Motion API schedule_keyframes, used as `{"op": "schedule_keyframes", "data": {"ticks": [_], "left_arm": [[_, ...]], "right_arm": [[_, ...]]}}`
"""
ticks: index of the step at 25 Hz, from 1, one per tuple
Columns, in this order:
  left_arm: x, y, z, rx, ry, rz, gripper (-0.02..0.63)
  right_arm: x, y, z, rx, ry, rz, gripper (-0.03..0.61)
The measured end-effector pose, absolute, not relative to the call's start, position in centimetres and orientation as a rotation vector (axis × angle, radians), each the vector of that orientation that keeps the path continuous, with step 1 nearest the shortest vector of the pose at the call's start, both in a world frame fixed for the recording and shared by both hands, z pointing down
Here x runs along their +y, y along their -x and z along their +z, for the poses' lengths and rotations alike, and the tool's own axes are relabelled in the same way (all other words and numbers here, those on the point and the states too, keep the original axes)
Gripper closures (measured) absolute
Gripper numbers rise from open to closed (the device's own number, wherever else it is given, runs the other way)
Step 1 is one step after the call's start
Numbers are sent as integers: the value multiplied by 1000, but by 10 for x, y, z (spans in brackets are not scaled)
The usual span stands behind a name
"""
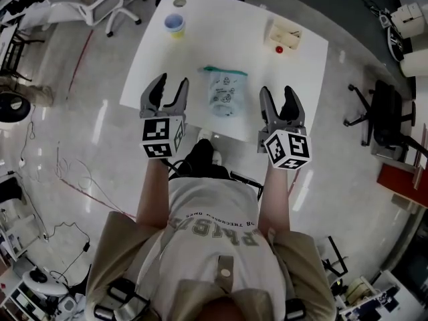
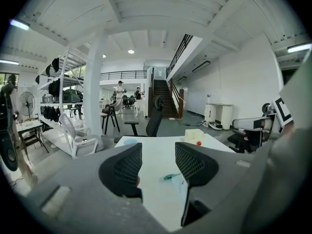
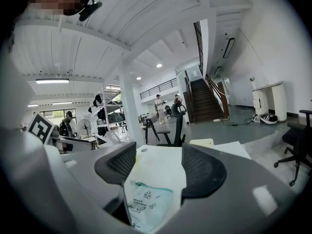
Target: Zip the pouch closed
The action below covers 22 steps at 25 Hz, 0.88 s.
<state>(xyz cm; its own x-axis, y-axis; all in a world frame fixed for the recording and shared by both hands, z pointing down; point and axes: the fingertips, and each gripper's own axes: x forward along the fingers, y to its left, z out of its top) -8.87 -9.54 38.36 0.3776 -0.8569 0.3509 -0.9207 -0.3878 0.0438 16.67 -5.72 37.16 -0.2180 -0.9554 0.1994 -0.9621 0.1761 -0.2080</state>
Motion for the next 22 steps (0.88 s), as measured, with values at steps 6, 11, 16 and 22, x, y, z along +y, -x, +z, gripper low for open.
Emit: {"op": "schedule_keyframes", "data": {"ticks": [6, 11, 16, 22], "left_arm": [[-153, 98, 375, -1563, -2440, 385, 394], [-188, 100, 371, -1520, -2479, 358, 394], [-207, 88, 375, -1456, -2503, 345, 394], [-217, 84, 401, -1386, -2486, 389, 393]], "right_arm": [[-109, -156, 357, -2373, -1999, 416, 311], [-134, -148, 353, -2349, -2029, 418, 311], [-149, -152, 353, -2340, -2042, 436, 311], [-159, -148, 378, -2303, -2021, 542, 311]]}}
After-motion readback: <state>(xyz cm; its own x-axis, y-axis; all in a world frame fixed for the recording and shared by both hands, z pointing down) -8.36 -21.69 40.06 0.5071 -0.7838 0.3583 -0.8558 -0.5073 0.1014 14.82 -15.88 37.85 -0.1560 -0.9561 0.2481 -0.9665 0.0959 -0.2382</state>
